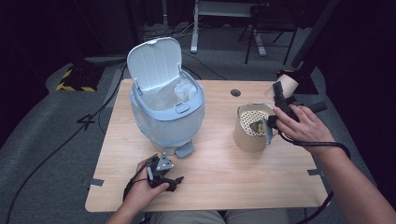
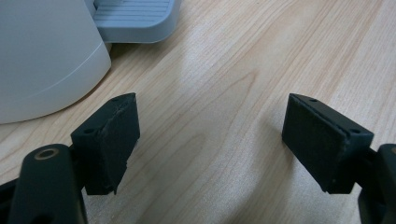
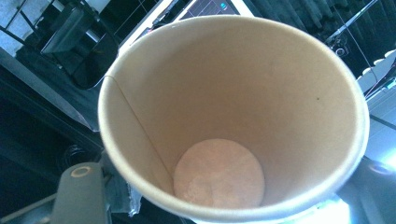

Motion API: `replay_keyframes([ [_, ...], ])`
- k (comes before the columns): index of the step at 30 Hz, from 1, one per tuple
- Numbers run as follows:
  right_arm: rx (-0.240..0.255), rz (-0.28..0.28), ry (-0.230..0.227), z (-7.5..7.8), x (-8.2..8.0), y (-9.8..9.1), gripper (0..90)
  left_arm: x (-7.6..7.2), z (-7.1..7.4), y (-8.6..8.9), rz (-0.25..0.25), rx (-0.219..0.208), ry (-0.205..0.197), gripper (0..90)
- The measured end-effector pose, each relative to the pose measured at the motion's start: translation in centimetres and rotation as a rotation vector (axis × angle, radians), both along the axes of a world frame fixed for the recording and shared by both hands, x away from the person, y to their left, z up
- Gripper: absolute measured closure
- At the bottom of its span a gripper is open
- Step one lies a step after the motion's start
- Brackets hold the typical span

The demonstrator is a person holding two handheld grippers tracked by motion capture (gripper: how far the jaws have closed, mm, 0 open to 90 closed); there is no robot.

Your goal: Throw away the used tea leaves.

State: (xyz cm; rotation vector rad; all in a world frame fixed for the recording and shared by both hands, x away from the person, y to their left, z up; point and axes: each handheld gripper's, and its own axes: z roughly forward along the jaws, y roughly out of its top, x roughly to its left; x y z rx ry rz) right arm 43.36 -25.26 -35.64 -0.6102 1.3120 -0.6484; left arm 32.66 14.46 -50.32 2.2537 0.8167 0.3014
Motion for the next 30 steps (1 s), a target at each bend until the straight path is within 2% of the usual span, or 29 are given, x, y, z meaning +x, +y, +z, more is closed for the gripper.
replay_keyframes([
  [5,0.025,-0.011,0.018,0.0,0.0,0.0,29.6,0.0,0.0,0.0,0.0,0.001,0.0,19.7],
  [8,0.089,-0.016,0.051,0.2,0.1,-0.1,29.3,0.0,0.0,0.0,0.0,0.001,-0.002,19.6],
  [9,0.142,-0.022,0.075,0.3,0.2,-0.2,29.2,0.0,0.0,0.0,0.0,0.001,-0.002,19.6],
  [10,0.203,-0.024,0.106,0.5,0.3,-0.3,29.0,0.0,0.0,0.0,-0.001,0.0,-0.001,19.6],
  [12,0.362,-0.035,0.18,0.9,0.4,-0.7,28.7,0.1,0.0,0.0,-0.001,0.001,-0.001,19.6],
  [14,0.449,-0.032,0.219,1.0,0.6,-1.1,28.4,0.1,0.0,0.0,-0.001,0.001,-0.001,19.6],
  [18,0.712,-0.025,0.358,1.5,1.0,-2.0,28.1,0.1,0.0,0.0,-0.002,0.003,0.001,19.5],
  [21,0.953,-0.035,0.458,1.9,1.2,-2.7,28.0,0.1,0.0,0.0,-0.001,0.003,0.0,19.6],
  [22,0.953,-0.035,0.458,1.9,1.2,-2.7,28.0,0.1,0.0,0.0,-0.001,0.003,0.0,19.5],
  [23,1.066,-0.047,0.496,2.0,1.3,-3.1,28.0,0.1,0.0,0.0,-0.001,0.002,0.0,19.5],
  [25,1.236,-0.05,0.575,2.2,1.4,-3.6,28.0,0.1,0.0,0.0,-0.001,0.003,0.0,19.6],
  [28,1.462,-0.059,0.669,2.5,1.5,-4.5,28.0,0.1,0.0,0.0,-0.002,0.003,0.0,19.5],
  [30,1.594,-0.065,0.721,2.7,1.5,-5.0,28.1,0.1,0.0,0.0,-0.001,0.003,-0.001,19.6],
])
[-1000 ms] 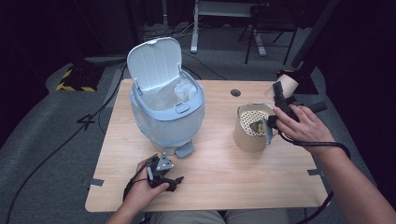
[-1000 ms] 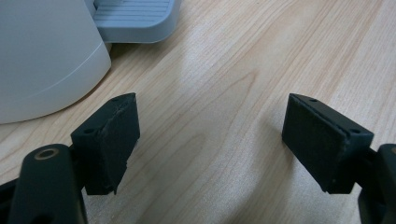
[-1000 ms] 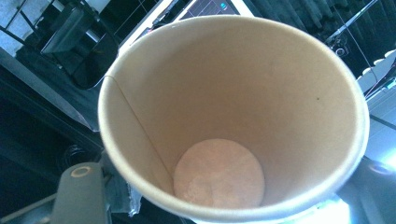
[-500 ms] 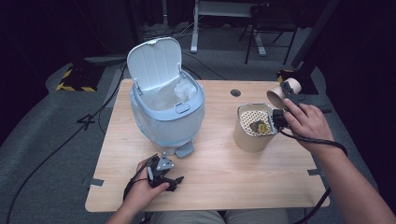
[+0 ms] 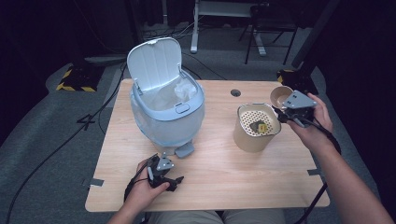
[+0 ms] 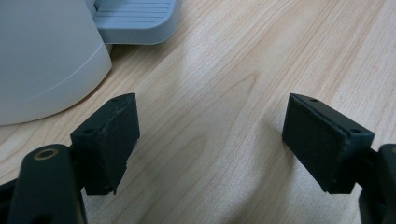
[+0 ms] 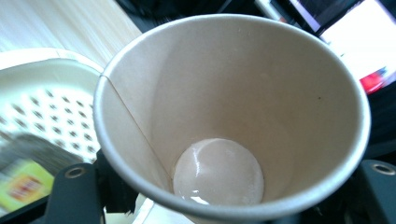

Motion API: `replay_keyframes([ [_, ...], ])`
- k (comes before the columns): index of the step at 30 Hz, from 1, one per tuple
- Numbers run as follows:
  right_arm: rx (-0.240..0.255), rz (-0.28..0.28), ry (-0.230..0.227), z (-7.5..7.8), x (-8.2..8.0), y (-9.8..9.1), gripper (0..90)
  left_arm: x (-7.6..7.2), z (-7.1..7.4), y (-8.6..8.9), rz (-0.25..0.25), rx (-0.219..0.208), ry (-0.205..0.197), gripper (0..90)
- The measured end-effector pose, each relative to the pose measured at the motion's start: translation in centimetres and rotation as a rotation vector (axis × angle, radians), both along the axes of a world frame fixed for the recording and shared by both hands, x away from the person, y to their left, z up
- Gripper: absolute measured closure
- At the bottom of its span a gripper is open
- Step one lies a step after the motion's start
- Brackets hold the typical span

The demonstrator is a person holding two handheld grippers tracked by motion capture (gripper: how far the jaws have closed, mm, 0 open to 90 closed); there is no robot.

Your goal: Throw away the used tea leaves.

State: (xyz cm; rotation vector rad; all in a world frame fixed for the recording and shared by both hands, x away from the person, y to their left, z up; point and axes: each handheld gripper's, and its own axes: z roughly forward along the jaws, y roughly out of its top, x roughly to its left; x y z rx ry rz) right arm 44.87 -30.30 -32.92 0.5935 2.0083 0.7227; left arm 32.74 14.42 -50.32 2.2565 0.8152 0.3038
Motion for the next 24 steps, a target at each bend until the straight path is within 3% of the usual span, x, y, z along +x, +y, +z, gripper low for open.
replay_keyframes([
  [2,0.094,-0.016,0.047,0.2,-0.1,-0.5,28.1,0.0,0.0,0.0,0.0,0.001,-0.001,19.6],
  [6,0.293,0.03,0.15,0.4,-0.5,-1.2,28.0,0.0,0.0,0.0,0.002,0.001,0.0,19.7],
  [10,0.403,0.114,0.214,0.6,-1.3,-1.2,28.0,0.0,0.0,0.0,0.002,0.001,-0.002,19.7],
  [13,0.431,0.162,0.241,0.8,-2.2,-0.7,28.0,0.0,0.0,0.0,0.003,0.001,-0.002,19.7],
  [24,0.423,0.306,0.3,0.5,-5.8,2.7,27.9,-0.1,0.0,-0.1,0.011,-0.004,-0.001,19.8],
])
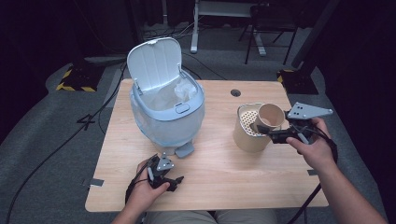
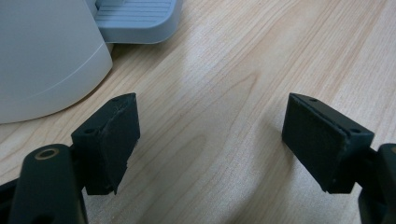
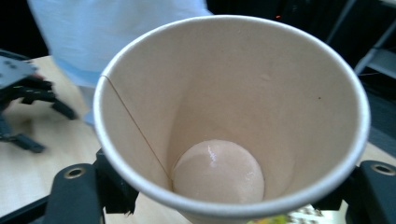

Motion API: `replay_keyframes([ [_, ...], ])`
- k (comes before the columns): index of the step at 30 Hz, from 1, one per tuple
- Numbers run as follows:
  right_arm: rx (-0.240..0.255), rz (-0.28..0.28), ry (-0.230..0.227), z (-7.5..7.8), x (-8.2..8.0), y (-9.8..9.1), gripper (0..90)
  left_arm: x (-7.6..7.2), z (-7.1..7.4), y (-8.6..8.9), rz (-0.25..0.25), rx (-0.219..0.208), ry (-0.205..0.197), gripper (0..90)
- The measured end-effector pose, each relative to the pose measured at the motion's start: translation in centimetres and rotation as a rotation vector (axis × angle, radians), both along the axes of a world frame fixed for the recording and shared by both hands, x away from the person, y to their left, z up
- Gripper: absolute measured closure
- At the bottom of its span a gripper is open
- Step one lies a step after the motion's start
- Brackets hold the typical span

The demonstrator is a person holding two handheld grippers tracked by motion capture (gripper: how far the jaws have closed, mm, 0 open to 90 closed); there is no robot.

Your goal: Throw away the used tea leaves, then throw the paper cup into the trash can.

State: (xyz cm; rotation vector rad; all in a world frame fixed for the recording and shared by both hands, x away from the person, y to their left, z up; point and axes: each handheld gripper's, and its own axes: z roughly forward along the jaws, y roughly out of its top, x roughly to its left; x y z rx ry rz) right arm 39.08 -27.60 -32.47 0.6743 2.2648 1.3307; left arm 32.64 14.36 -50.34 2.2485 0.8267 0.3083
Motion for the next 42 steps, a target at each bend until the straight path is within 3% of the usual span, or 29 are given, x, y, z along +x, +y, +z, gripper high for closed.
replay_keyframes([
  [10,0.046,0.078,0.029,0.6,-0.9,2.9,27.8,0.0,0.0,0.0,-0.002,0.005,0.0,19.8],
  [17,0.051,0.137,0.027,2.6,0.5,6.7,27.8,0.0,0.0,-0.1,0.007,0.007,0.002,19.8],
  [24,0.042,0.156,0.044,4.3,2.4,9.5,27.7,0.1,0.1,-0.2,0.005,0.006,0.005,19.1],
  [37,0.037,0.152,0.045,6.1,6.0,12.9,27.5,0.2,0.0,-0.2,0.007,0.004,0.001,19.0],
  [42,0.065,0.147,0.043,6.5,7.1,13.9,27.4,0.1,0.0,-0.2,0.006,0.003,0.003,19.0],
])
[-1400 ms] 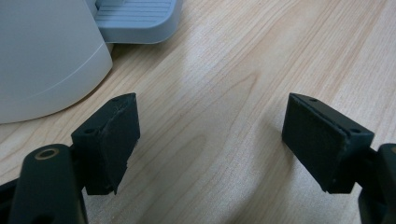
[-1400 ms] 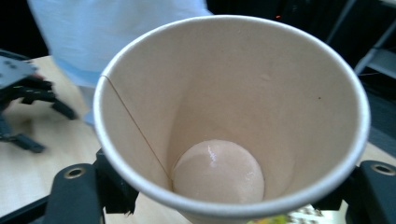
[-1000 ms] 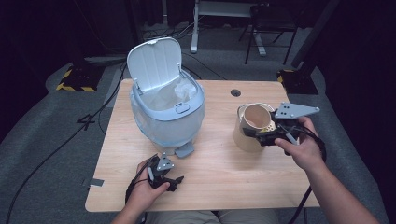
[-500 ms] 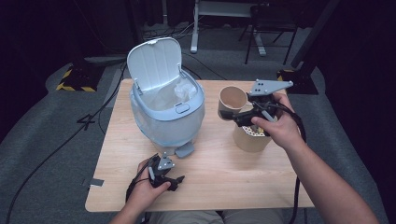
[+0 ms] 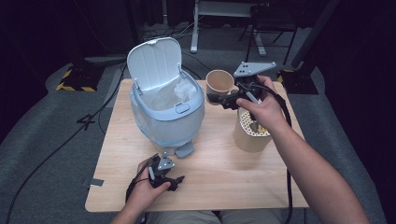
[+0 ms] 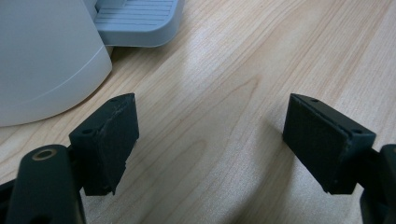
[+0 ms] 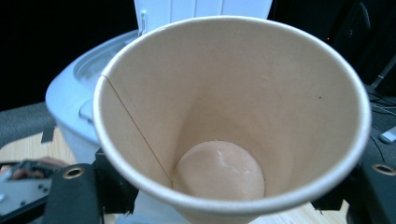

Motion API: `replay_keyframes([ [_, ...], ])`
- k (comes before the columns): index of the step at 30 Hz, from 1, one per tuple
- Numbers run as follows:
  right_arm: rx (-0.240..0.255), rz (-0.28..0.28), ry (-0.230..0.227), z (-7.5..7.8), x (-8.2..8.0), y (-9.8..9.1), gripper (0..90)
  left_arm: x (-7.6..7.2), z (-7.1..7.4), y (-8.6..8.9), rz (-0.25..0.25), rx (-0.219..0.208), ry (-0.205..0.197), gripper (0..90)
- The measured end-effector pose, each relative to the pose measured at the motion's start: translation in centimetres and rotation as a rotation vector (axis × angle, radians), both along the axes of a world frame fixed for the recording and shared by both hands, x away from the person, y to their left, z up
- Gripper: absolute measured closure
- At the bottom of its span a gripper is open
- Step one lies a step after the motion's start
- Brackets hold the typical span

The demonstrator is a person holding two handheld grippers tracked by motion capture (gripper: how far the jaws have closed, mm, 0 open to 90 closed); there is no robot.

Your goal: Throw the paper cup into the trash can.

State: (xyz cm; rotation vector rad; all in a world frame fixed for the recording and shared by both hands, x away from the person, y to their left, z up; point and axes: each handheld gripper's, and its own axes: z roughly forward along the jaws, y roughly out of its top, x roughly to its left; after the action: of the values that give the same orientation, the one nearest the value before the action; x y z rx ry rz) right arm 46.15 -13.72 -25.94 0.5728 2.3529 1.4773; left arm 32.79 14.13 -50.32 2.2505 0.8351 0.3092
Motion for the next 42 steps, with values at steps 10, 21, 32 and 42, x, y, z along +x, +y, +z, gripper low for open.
replay_keyframes([
  [10,0.04,0.047,-0.011,1.3,1.7,2.8,27.4,0.0,0.0,0.0,-0.002,0.004,-0.003,19.0],
  [21,0.051,0.125,0.003,1.7,2.9,6.3,27.3,0.0,0.0,0.0,-0.002,0.001,-0.004,19.0],
  [32,0.015,0.141,0.037,1.0,3.5,9.9,27.2,0.1,0.0,0.0,-0.003,0.003,-0.001,19.0],
  [42,-0.097,0.118,0.07,-0.5,3.9,12.5,27.0,0.1,0.0,0.0,-0.003,0.004,-0.004,19.0],
])
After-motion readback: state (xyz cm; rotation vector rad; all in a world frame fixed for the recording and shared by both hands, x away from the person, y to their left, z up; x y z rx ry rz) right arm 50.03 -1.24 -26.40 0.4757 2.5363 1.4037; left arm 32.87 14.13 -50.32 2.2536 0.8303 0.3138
